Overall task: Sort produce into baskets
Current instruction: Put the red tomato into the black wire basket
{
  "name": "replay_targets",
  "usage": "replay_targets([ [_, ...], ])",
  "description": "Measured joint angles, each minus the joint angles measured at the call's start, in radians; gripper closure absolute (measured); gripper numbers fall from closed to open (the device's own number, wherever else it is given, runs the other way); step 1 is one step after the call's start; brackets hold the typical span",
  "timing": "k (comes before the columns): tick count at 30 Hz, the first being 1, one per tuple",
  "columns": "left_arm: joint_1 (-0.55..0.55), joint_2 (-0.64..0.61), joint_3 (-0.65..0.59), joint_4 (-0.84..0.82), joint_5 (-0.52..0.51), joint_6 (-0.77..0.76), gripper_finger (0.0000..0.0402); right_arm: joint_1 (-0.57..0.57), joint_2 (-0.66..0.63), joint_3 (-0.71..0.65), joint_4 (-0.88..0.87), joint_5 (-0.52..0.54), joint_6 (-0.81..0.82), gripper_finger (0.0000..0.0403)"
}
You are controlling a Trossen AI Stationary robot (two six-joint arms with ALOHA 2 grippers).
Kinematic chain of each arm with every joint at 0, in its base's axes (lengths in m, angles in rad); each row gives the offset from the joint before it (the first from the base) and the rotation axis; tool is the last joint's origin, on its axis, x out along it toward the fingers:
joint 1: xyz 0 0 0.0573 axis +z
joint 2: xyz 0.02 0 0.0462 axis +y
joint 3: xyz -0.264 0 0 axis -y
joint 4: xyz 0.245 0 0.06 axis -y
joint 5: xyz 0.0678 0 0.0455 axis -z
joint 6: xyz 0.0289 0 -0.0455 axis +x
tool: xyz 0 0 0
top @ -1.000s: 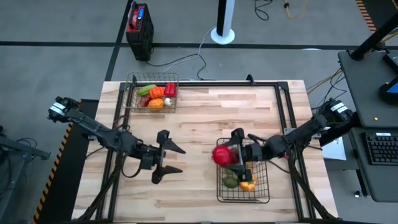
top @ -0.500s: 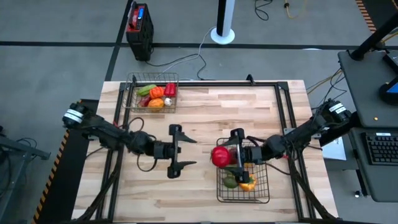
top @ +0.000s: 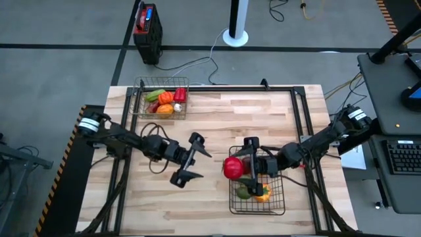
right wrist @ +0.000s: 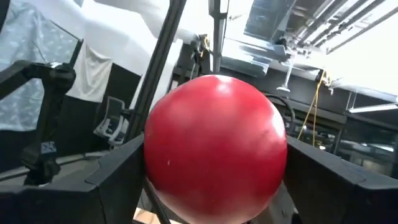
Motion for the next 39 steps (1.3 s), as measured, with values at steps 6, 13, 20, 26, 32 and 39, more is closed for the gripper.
replay_targets([
  [6,0.03,0.005,0.0,-0.048,-0.051,-0.158,0.0096,0.0,0.0,0.0,-0.038,0.094,-0.004,0.0082],
  [13,0.085,-0.061,-0.002,-0.271,-0.032,-0.358,0.0096,0.01,-0.002,0.02,-0.144,0.243,-0.009,0.0079],
  [20,0.114,-0.125,-0.004,-0.422,-0.007,-0.397,0.0096,0.051,0.017,0.17,-0.462,0.464,-0.03,0.0079],
  [26,0.126,-0.122,-0.005,-0.411,0.057,-0.423,0.0095,0.061,0.09,0.339,-0.712,0.578,-0.023,0.0078],
  [32,0.127,-0.125,-0.009,-0.411,0.074,-0.42,0.0095,0.091,0.169,0.488,-0.913,0.733,-0.023,0.0078],
  [39,0.127,-0.126,-0.005,-0.413,0.117,-0.38,0.0095,0.115,0.238,0.568,-0.97,0.831,-0.067,0.0078],
])
